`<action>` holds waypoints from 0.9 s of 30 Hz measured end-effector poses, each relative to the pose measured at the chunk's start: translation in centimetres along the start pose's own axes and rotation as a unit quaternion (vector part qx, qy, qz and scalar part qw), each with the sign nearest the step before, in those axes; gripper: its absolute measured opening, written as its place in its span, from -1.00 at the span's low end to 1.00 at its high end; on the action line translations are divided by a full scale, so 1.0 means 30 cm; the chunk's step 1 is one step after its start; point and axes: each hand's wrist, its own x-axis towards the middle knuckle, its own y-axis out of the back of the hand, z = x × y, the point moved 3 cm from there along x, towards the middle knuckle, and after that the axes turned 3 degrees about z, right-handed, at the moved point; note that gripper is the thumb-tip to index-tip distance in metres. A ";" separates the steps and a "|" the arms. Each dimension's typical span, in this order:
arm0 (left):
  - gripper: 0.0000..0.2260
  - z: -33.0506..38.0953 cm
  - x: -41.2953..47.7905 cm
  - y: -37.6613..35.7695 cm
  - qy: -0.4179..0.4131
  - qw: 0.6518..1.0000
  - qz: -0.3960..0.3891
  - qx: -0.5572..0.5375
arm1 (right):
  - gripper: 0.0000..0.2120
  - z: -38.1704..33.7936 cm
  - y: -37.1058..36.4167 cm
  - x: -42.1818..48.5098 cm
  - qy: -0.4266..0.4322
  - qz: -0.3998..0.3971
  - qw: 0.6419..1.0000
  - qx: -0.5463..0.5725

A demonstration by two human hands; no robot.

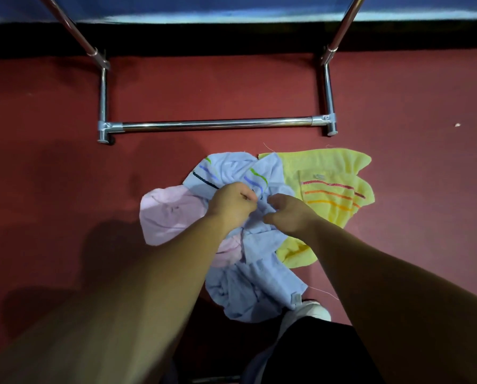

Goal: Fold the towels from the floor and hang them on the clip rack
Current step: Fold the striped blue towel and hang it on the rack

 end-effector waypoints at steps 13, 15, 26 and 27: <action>-0.67 0.612 -0.412 0.393 -0.116 0.981 -0.089 -0.124 | -0.80 -0.303 0.278 -0.427 0.063 -0.015 0.927 0.370; -0.61 0.724 -0.552 0.442 -0.130 0.975 -0.093 -0.157 | -0.70 -0.387 0.353 -0.567 0.105 -0.040 0.906 0.408; -0.77 1.139 -1.493 0.789 -0.410 0.879 0.176 0.171 | -0.80 -0.725 0.671 -1.457 0.341 0.138 0.891 0.268; -0.85 1.170 -1.572 0.823 -0.423 0.856 0.219 0.200 | -0.85 -0.751 0.695 -1.535 0.352 0.174 0.887 0.243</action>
